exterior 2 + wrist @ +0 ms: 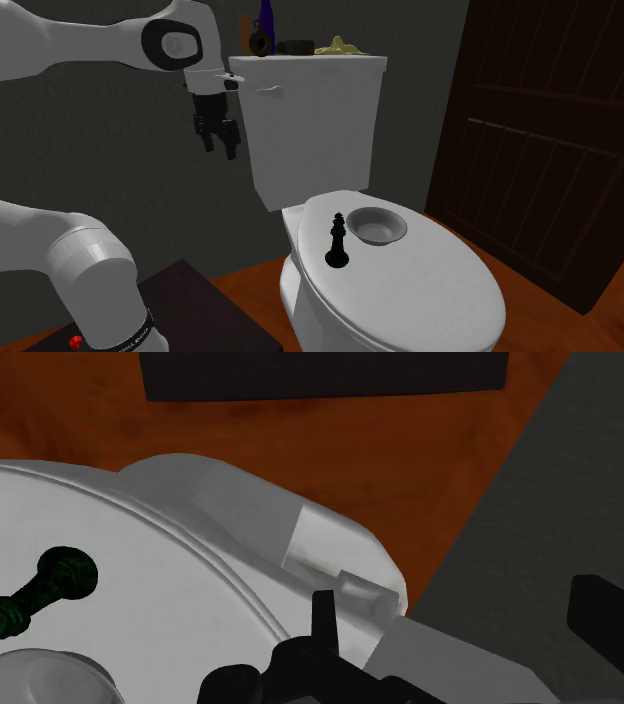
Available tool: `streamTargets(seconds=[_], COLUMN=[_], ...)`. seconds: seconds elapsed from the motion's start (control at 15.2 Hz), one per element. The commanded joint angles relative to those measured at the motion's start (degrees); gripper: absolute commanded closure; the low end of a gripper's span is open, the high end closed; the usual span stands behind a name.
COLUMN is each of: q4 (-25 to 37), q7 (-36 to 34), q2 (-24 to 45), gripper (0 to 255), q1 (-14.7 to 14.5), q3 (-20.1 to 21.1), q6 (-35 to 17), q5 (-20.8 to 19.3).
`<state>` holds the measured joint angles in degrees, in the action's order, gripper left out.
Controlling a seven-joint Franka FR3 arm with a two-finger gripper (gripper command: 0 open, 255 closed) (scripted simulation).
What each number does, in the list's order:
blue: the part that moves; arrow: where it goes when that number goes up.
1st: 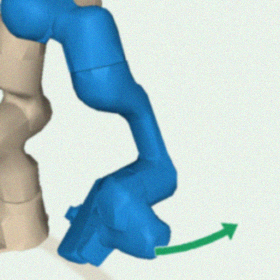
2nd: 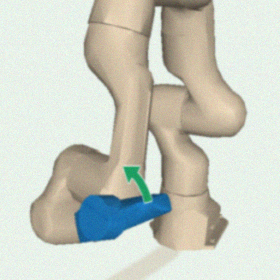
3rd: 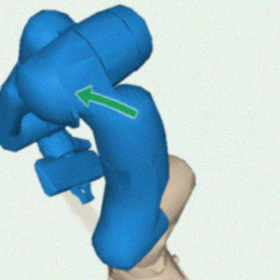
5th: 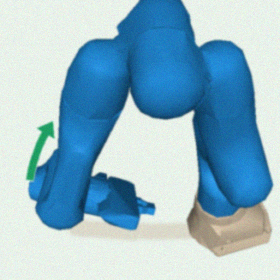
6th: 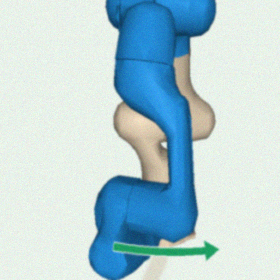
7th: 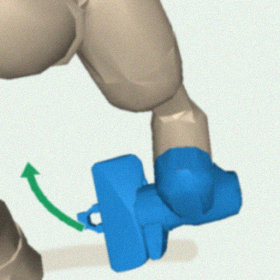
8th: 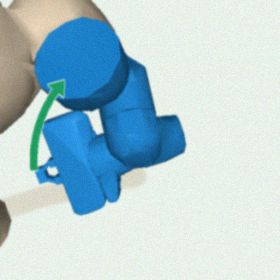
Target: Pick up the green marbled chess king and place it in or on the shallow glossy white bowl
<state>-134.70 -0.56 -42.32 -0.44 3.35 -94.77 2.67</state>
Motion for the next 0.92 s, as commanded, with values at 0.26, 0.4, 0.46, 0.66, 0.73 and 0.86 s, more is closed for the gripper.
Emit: streamTargets(seconds=[0.26,0.4,0.46,0.66,0.73,0.86], q4=[0.6,1.3,1.7,3.3,3.9,5.4], q7=[4.1,6.0,6.9,9.7,10.6,12.3], q2=[4.6,7.2,8.5,12.8,14.3,17.5], gripper=[0,0,0,0,0,0], q1=[2.0,3.0,3.5,5.0,5.4,6.3], q3=[-3.3,-5.0,-5.7,-8.0,-8.8,-10.2], q6=[-1.8,-2.8,-3.3,-4.7,-5.2,-6.1], q5=[-3.4,-5.1,-5.8,-8.1,-8.8,-10.1])
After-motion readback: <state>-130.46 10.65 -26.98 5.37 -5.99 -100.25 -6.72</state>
